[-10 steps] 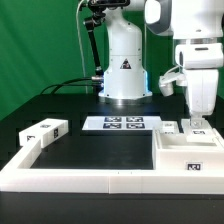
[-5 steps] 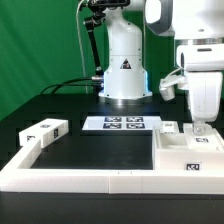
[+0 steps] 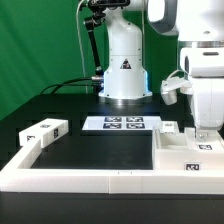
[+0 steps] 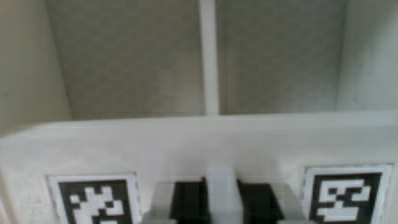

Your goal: Assemble cabinet

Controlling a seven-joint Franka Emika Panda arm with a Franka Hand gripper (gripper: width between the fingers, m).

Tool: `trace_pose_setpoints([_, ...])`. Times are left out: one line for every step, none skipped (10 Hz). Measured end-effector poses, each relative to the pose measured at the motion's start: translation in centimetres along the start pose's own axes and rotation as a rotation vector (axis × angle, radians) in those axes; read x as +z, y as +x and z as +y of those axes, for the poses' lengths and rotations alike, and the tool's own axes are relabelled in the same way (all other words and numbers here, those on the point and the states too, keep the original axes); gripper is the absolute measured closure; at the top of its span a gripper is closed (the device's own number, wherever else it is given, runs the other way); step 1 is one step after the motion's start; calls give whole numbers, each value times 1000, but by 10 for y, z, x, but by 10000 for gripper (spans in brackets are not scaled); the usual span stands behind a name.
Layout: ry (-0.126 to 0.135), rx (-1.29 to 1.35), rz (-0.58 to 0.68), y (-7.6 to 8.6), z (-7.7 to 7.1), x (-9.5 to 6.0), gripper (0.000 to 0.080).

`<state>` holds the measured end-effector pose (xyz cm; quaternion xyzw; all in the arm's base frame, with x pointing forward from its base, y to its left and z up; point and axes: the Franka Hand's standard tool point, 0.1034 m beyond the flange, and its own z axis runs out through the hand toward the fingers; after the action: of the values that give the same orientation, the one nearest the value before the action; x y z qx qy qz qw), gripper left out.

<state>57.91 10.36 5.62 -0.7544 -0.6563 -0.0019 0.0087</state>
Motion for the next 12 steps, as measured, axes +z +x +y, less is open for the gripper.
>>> trace_pose_setpoints([0, 3, -1, 0, 0, 0, 729])
trace_pose_setpoints([1, 4, -1, -1, 0, 0, 729])
trace_pose_setpoints([1, 4, -2, -2, -1, 0, 728])
trace_pose_setpoints([2, 4, -2, -3, -1, 0, 728])
trace_pose_setpoints([2, 2, -3, -4, -1, 0, 560])
trace_pose_setpoints([1, -1, -3, -4, 0, 0, 377])
trace_pose_setpoints([-2, -7, -3, -5, 0, -2, 242])
trace_pose_setpoints([-6, -11, -3, -5, 1, -4, 242])
trace_pose_setpoints([-10, -13, -5, -6, 1, -8, 72])
trace_pose_setpoints([-12, -15, -10, -9, -3, -13, 20])
trace_pose_setpoints([-17, -16, -14, -11, -9, -19, 20])
trace_pose_setpoints([-26, -18, -18, -14, -19, -26, 4])
